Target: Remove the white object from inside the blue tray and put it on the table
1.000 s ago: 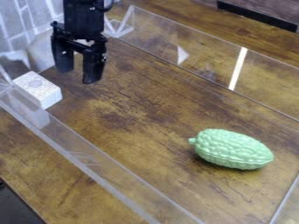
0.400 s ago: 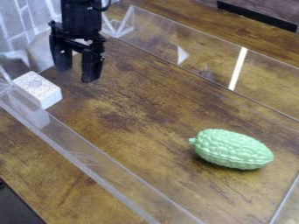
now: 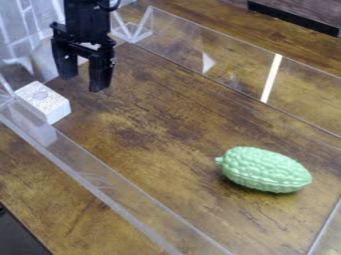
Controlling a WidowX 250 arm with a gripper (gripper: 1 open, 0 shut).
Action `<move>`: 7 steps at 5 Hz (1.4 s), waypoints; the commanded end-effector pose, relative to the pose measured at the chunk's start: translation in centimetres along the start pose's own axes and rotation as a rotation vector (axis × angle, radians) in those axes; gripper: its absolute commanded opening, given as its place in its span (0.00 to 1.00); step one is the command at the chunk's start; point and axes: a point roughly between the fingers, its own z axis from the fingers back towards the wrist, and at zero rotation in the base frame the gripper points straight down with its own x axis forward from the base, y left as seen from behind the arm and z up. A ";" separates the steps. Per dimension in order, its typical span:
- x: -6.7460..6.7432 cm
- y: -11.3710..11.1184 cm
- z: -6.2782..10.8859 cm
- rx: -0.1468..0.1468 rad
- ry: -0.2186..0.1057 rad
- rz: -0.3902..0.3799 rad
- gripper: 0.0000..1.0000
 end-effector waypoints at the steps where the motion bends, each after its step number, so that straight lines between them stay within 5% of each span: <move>1: 0.3 0.7 1.1 0.017 -0.049 0.020 1.00; 4: 0.9 1.4 0.6 0.023 -0.069 0.045 1.00; 7: -2.0 3.3 0.3 0.032 -0.089 0.088 1.00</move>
